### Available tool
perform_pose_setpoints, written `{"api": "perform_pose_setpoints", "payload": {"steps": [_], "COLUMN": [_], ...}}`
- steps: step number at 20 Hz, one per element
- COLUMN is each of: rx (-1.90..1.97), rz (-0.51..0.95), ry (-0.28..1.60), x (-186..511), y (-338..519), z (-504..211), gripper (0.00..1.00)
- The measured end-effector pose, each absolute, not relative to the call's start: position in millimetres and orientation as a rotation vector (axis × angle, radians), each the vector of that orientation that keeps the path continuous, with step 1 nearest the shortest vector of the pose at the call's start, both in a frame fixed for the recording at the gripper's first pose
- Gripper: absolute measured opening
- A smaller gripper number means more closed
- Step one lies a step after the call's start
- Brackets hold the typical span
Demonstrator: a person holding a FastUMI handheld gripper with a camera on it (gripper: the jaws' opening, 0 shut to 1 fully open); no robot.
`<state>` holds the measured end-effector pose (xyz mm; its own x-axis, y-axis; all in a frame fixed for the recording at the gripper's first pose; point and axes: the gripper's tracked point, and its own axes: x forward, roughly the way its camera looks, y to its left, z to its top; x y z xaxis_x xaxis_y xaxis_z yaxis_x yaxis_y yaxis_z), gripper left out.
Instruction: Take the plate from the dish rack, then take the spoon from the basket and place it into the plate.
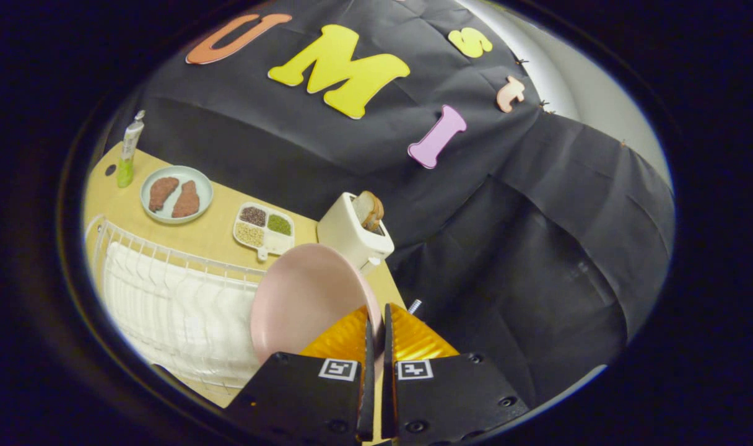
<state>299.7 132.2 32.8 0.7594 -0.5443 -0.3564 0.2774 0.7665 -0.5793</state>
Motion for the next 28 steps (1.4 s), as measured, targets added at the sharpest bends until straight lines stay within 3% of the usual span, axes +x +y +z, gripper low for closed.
{"api": "perform_pose_setpoints", "payload": {"steps": [8, 17, 28], "rx": [-0.306, -0.177, 0.028], "rz": [-0.201, -0.046, -0.002], "ry": [0.47, 0.422, 0.612], "x": [208, 101, 109], "y": [122, 108, 72], "z": [27, -83, -202], "gripper": [0.1, 0.1, 0.1]}}
